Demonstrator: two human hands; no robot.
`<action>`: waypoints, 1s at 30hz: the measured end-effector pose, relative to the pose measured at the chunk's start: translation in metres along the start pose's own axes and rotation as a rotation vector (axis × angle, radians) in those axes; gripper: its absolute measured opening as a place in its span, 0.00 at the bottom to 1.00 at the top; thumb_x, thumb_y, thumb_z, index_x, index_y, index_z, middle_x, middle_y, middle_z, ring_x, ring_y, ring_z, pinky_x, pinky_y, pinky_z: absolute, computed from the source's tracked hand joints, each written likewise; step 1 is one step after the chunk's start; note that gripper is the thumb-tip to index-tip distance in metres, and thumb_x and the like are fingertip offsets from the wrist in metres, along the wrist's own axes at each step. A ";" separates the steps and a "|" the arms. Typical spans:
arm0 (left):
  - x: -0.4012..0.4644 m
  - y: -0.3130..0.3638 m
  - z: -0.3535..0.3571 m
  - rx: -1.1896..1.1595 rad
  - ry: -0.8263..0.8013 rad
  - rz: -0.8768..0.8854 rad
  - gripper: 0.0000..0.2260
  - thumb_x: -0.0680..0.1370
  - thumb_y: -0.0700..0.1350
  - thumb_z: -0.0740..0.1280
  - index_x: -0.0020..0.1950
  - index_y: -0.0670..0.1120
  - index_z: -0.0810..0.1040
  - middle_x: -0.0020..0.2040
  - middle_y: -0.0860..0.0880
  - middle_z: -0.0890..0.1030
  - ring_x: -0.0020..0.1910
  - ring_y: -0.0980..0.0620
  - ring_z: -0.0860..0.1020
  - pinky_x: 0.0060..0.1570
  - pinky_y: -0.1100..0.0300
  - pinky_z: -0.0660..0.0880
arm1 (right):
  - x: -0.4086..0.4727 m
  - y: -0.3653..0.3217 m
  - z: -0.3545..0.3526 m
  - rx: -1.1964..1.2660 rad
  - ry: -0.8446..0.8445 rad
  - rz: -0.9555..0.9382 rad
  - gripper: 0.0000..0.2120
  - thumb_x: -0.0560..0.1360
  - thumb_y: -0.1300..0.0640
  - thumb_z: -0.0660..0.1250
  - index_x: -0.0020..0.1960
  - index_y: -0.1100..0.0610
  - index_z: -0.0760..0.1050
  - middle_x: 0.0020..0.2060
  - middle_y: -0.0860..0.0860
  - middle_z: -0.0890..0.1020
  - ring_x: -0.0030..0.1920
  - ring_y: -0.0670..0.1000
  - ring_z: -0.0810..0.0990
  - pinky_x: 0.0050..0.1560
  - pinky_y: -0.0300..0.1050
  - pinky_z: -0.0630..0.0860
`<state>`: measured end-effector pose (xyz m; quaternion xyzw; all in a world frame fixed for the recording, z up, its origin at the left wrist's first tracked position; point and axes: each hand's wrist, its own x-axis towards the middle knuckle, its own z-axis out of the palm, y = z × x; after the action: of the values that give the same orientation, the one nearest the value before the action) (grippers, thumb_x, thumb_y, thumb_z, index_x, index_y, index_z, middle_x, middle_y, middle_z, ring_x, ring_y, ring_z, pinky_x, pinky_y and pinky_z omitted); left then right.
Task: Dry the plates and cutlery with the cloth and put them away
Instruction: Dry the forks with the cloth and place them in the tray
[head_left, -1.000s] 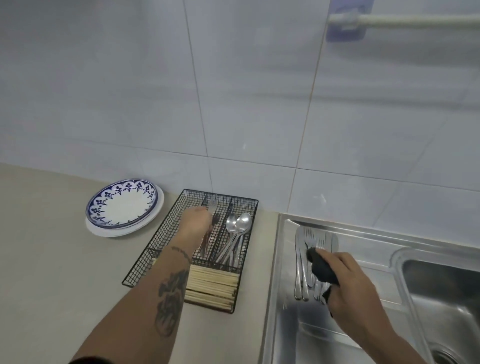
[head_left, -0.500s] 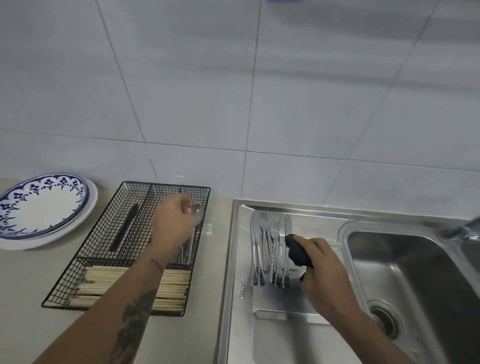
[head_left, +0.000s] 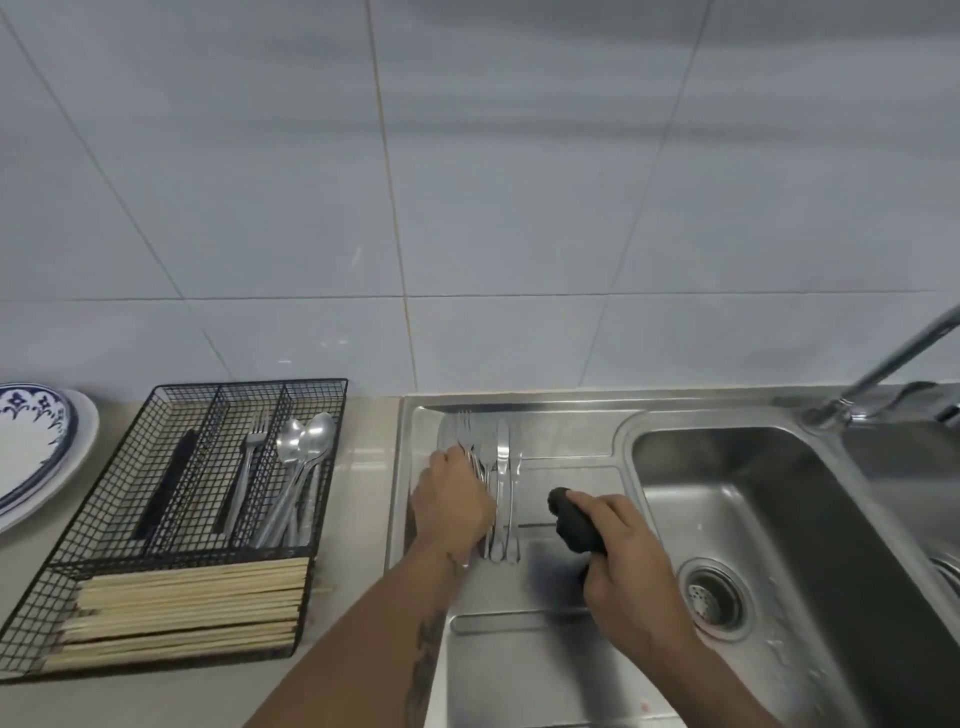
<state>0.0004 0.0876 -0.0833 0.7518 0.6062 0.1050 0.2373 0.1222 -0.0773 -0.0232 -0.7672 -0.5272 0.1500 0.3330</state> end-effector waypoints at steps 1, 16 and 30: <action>0.002 0.001 0.000 0.014 -0.006 -0.016 0.17 0.76 0.43 0.67 0.64 0.43 0.72 0.59 0.46 0.74 0.55 0.46 0.76 0.58 0.50 0.77 | -0.001 0.003 -0.002 0.006 -0.001 0.014 0.33 0.66 0.76 0.61 0.65 0.52 0.76 0.54 0.44 0.75 0.53 0.47 0.76 0.54 0.25 0.67; 0.024 0.015 -0.016 -0.231 -0.135 -0.343 0.09 0.75 0.45 0.67 0.35 0.44 0.74 0.40 0.46 0.81 0.39 0.47 0.80 0.36 0.60 0.77 | -0.008 0.011 -0.011 0.093 -0.045 0.049 0.33 0.67 0.75 0.59 0.66 0.50 0.75 0.55 0.44 0.74 0.55 0.47 0.75 0.58 0.39 0.73; -0.054 0.028 -0.096 -0.183 -0.229 0.164 0.08 0.80 0.45 0.63 0.49 0.52 0.81 0.44 0.53 0.82 0.39 0.53 0.80 0.40 0.59 0.77 | -0.008 -0.031 -0.035 0.092 0.154 -0.188 0.31 0.65 0.69 0.57 0.66 0.55 0.75 0.59 0.47 0.76 0.57 0.50 0.76 0.59 0.46 0.75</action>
<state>-0.0314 0.0533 0.0210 0.7810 0.4998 0.0923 0.3630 0.1174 -0.0896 0.0221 -0.7077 -0.5622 0.0829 0.4198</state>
